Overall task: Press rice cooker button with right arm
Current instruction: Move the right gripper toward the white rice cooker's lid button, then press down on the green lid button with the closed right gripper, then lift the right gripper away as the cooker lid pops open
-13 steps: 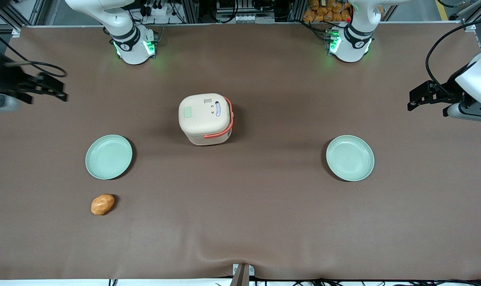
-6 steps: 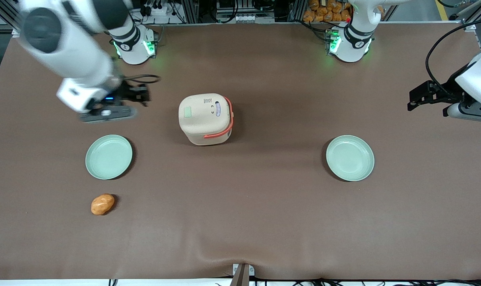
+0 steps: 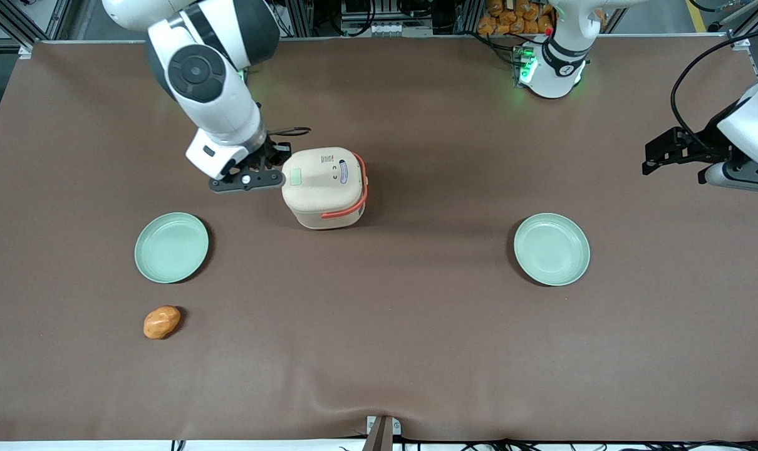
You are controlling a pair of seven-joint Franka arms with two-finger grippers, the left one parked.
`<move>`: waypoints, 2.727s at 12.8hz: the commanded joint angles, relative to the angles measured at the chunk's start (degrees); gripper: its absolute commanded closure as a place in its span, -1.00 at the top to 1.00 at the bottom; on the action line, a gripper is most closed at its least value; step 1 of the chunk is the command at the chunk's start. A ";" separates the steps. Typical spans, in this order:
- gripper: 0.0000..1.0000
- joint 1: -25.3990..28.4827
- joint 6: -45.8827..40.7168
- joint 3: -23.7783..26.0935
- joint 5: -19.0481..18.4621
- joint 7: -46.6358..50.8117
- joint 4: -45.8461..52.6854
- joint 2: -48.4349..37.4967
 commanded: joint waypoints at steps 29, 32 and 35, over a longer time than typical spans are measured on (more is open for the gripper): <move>-0.84 5.16 16.41 -0.90 -0.57 9.15 -12.47 4.57; -0.77 4.28 6.15 -1.17 -0.48 9.32 -4.94 2.19; -0.59 1.83 -5.19 -1.26 -0.39 9.23 5.60 1.57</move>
